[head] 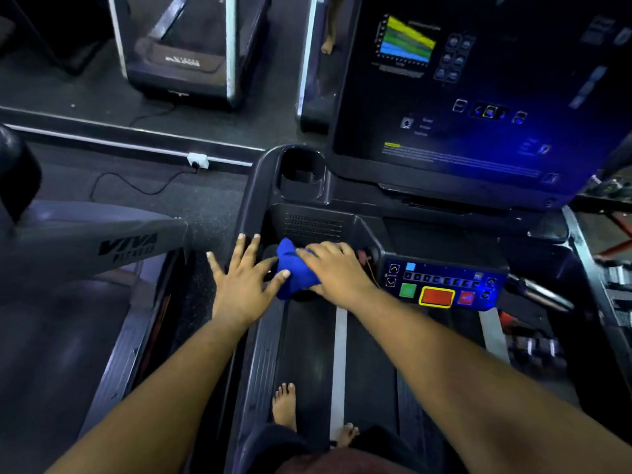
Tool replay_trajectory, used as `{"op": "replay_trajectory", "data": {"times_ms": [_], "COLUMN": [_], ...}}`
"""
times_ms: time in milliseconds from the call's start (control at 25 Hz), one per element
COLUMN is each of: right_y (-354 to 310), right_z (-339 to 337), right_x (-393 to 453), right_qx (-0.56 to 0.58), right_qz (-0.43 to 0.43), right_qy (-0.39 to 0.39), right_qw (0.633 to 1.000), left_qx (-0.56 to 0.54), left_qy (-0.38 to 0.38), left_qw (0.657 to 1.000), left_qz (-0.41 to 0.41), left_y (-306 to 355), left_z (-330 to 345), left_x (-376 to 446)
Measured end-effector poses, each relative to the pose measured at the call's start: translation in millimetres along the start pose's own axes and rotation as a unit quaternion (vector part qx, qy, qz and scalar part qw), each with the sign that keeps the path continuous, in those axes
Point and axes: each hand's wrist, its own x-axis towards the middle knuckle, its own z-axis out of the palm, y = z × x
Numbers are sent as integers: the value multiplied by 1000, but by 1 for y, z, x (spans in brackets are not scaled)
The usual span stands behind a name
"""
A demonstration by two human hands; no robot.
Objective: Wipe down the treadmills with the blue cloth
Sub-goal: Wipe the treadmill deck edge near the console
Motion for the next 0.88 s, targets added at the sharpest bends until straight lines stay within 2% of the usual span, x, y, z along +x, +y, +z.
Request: {"op": "replay_trajectory", "data": {"times_ms": [80,160,280,360,400,480,560,600,720,880], "right_y": [2,12,39,68,83,111,141,157,205,255], "right_z": [6,4,6,11,15,21,29,34,40,43], "right_x": [-33,-60,-110,-152,-173,-209,-240,-254,-291,-321], "right_qx": [26,67,129,209,287,465,592,618,621,541], "right_qz": [-12,-7,16,35,63,119,163,186,232,267], "right_qy": [90,150,177,173,156,120,120,127,152,246], "right_qw": [996,986,976,962,943,869,780,754,733,759], "left_qx": [-61,-185,-440,-518,-537,-544,-532,-523,-519,-537], "left_qy": [11,-10,-94,-153,-180,-230,-264,-268,-276,-289], "left_qw": [998,983,893,840,822,804,801,806,806,792], "left_qz": [1,12,32,44,54,69,74,74,64,40], "left_y": [15,37,91,136,159,204,250,273,342,410], "left_z": [-1,2,6,7,9,12,20,25,37,57], "left_x": [-2,-10,-24,-27,-28,-25,-23,-22,-18,-3]}}
